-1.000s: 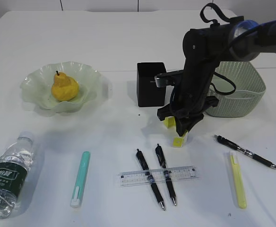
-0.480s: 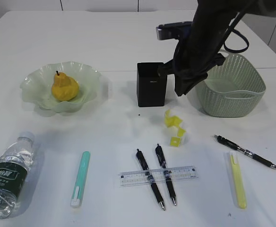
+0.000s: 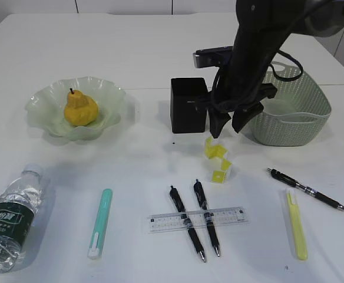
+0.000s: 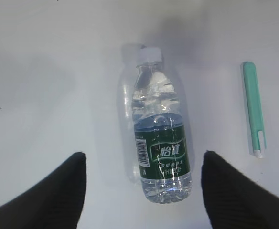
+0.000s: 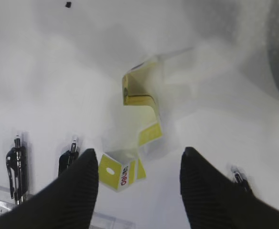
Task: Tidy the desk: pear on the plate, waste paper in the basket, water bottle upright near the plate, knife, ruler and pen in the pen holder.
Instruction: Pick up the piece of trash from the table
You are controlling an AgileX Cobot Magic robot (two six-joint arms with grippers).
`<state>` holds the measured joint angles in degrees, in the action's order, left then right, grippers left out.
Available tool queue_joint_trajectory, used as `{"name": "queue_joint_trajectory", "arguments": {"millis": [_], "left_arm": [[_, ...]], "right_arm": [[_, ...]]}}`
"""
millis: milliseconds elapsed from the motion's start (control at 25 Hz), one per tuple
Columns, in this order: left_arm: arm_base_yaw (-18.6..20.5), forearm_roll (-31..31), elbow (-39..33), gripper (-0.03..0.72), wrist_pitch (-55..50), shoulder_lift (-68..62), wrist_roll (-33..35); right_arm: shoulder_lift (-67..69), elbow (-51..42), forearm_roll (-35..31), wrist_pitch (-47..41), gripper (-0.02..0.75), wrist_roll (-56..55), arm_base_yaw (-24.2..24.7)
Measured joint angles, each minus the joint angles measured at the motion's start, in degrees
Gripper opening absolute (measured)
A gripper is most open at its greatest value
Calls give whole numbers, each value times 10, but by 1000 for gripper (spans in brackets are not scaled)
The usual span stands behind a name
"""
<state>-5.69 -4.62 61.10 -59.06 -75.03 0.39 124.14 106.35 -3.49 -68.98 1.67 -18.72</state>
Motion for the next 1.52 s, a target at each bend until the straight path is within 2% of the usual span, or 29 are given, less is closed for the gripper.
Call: {"name": "queue_joint_trajectory", "arguments": {"millis": [80, 200, 960, 1160, 1520], "left_arm": [[0, 0, 0, 527, 0, 0, 0], [0, 0, 0, 527, 0, 0, 0], [7, 1, 0, 527, 19, 0, 0], [3, 1, 0, 527, 26, 0, 0], [3, 1, 0, 526, 27, 0, 0]], "right_arm": [[12, 0, 0, 1, 433, -2, 0], [30, 0, -1, 5, 453, -7, 0], [88, 1, -3, 26, 452, -25, 0], [92, 1, -3, 26, 358, -26, 0], [92, 1, -3, 32, 62, -27, 0]]}}
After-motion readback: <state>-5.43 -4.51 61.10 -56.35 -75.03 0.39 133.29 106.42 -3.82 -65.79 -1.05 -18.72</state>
